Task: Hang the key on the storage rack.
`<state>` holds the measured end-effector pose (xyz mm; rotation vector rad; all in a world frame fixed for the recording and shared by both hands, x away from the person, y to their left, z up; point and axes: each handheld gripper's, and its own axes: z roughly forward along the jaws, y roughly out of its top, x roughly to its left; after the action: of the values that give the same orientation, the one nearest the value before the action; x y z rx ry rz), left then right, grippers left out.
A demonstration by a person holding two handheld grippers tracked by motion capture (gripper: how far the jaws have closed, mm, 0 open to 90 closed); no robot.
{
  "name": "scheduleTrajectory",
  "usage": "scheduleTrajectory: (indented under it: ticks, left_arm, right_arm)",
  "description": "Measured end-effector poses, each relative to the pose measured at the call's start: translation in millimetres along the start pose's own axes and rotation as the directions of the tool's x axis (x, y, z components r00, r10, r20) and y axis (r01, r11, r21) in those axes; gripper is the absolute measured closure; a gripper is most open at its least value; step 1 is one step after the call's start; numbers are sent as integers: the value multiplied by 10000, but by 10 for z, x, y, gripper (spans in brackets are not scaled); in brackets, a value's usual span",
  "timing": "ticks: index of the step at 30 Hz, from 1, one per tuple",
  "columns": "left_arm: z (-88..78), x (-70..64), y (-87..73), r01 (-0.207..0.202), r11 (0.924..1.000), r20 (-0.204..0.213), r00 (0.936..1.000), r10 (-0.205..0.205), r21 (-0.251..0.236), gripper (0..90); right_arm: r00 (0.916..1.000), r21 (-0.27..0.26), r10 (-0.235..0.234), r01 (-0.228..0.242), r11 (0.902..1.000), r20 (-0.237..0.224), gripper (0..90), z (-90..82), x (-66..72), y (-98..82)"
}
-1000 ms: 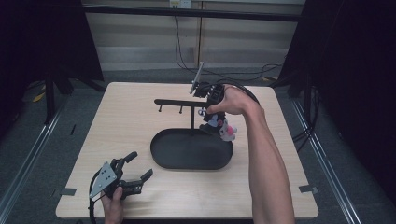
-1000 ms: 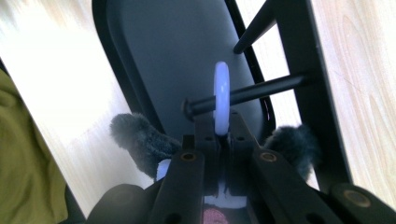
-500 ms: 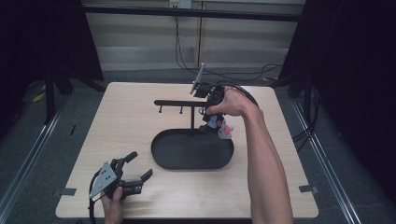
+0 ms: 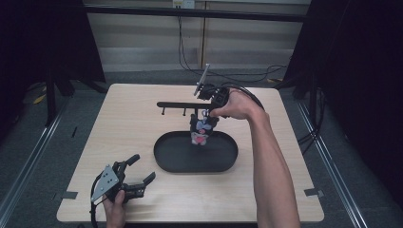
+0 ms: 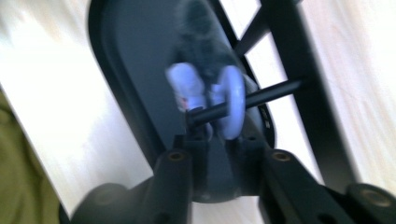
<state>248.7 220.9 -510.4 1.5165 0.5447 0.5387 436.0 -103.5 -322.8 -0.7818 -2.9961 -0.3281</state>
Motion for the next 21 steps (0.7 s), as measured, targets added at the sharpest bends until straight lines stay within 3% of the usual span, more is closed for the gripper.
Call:
scheduleTrajectory:
  ticks: [5, 11, 14, 21]
  left_arm:
    - [1, 0, 0, 3, 10000, -8, 10000, -3, -2, 155]
    - [6, -11, -2, 159, 9998, -60, 9999, -159, -91, 155]
    - [-6, 2, 2, -31, 10000, -29, 10000, 31, 88, 155]
    - [-3, 0, 1, -26, 10000, -39, 10000, 26, 44, 155]
  right_arm:
    - [9998, -171, 168, -166, 9997, 110, 740, -11, 15, -79]
    - [9990, -769, 340, -316, 9965, 299, 633, -48, 71, -183]
    - [9991, -977, 358, -334, 9947, 225, 563, -65, 129, -234]
    - [9983, -1643, 572, -554, 9849, 64, 418, -97, 199, -348]
